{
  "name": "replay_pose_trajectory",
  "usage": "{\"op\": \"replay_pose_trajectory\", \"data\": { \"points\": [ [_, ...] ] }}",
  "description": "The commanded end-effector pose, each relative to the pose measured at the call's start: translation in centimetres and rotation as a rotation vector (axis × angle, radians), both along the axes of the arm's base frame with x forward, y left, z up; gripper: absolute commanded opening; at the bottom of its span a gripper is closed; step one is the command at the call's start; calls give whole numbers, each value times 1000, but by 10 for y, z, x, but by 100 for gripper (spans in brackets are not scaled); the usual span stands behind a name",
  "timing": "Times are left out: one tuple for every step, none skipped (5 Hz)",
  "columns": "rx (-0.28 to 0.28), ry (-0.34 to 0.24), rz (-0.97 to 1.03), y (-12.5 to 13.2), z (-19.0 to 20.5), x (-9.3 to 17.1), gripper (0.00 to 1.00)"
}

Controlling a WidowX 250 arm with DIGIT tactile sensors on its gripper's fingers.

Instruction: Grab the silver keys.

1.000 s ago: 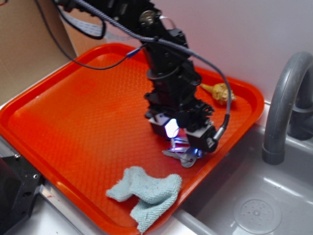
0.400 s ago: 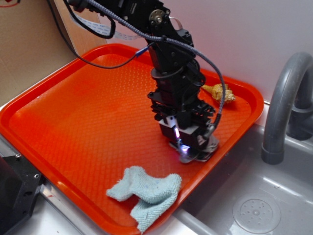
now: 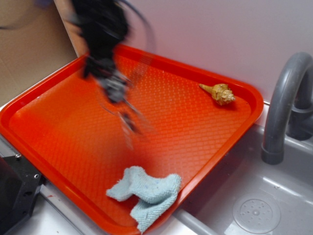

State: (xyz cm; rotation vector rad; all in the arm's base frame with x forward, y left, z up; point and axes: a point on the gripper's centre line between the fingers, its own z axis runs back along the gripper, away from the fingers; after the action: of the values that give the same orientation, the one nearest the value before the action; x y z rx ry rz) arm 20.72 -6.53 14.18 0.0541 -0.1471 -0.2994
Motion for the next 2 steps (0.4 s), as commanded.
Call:
{"op": "replay_pose_trajectory", "data": {
  "points": [
    [188, -61, -41, 66, 97, -34, 0],
    [156, -1, -11, 77, 89, -32, 0]
  ]
}}
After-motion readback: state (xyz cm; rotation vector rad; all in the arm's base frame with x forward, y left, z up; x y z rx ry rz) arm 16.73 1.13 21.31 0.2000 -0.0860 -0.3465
